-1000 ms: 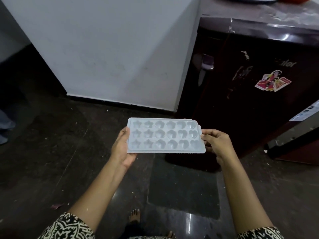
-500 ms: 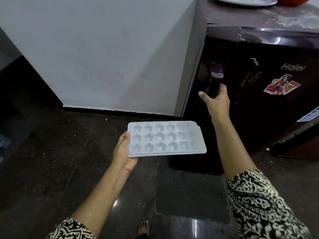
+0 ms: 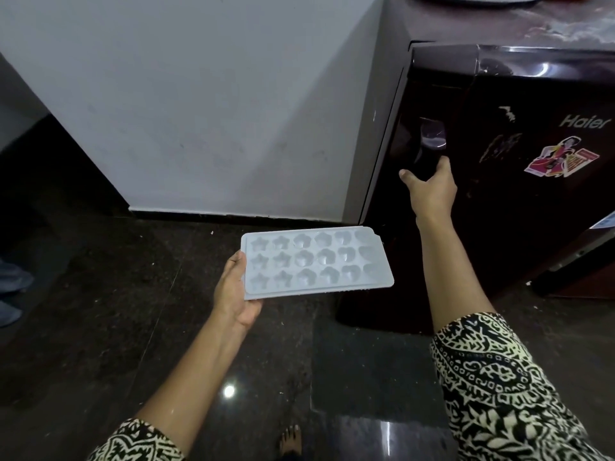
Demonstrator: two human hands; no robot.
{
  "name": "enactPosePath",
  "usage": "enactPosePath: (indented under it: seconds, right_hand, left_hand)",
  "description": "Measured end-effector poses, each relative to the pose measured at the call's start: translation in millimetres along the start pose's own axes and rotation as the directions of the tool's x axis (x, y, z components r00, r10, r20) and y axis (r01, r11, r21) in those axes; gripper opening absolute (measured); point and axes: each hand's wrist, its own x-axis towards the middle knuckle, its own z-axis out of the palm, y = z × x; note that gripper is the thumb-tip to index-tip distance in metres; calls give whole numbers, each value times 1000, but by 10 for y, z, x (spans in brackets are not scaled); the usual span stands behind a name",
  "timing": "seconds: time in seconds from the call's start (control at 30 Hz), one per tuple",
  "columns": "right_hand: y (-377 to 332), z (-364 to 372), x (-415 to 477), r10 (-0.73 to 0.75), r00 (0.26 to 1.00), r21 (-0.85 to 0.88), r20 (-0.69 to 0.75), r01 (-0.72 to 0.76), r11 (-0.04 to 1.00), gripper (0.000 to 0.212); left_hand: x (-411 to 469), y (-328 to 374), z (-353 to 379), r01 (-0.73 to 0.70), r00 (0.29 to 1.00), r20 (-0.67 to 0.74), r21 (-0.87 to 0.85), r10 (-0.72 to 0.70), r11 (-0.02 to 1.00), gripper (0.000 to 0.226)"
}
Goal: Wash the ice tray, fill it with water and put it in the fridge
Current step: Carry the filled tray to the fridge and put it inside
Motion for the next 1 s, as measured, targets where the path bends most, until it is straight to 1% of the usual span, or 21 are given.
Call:
enactPosePath:
  seconds: [0.13,0.27,0.43,0.5,0.57,0.6,0.67,0.73,0.77,0.8,0.83,0.87,0.9,0.93,0.97,1.0]
  right_hand:
    - [-13,3,1,-3,1000,-15,-24,3,1000,58]
    - [-19,24,-9,6,999,-32,-40,-7,999,45]
    - [-75,39,-67,7,997,-47,-80,-11,999,35]
    - [-104,23,-131,12,994,-50,-105,-17,999,37]
    - [-107,-36,-248,30,991,-60,-128,-38,997,49]
    - [-106,-79,-325,32,990,-71,-135,-42,997,51]
    - [-73,-181,-521,19,989,-98,-145,-33,995,52]
    - [-20,-276,-755,-63,978,-142,-197,36,989,62]
    - [-22,-319,-886,-146,959,-189,-242,101,977,68]
    - [-54,-351,-1014,-258,923,-254,-284,187,949,71]
    - [-103,-368,-1125,-392,868,-327,-304,291,899,69]
    - [-155,-362,-1216,-527,802,-385,-282,409,828,63]
    - [-198,-328,-1277,-633,742,-395,-219,526,753,58]
    - [-255,-272,-1324,-685,718,-334,-124,620,710,54]
    - [-329,-200,-1363,-677,736,-217,-9,659,720,54]
    - [-411,-126,-1384,-624,772,-97,119,635,767,57]
  left_hand:
    - [36,61,-46,-5,1000,1,-2,5,1000,31]
    - [74,111,-77,6,1000,-16,-20,-6,1000,25]
    - [138,174,-94,11,1000,0,7,-11,1000,43]
    - [163,195,-91,14,1000,3,7,-14,1000,44]
    - [185,212,-87,16,1000,-2,-2,-16,1000,44]
    - [197,225,-84,18,1000,-4,-3,-18,1000,45]
    - [211,238,-86,21,1000,-4,2,-21,1000,45]
    - [212,243,-92,18,1000,1,-3,-18,1000,44]
    - [203,242,-98,19,1000,3,-9,-19,1000,44]
    - [192,240,-105,22,1000,5,-14,-22,1000,44]
    - [186,241,-112,23,1000,6,-16,-23,1000,44]
    - [178,241,-120,23,1000,7,-16,-22,1000,43]
    - [169,240,-129,21,1000,6,-17,-20,1000,43]
    - [163,242,-138,18,1000,7,-21,-18,1000,42]
    - [155,245,-150,15,1000,9,-27,-15,1000,41]
    - [147,245,-159,13,1000,13,-30,-13,999,40]
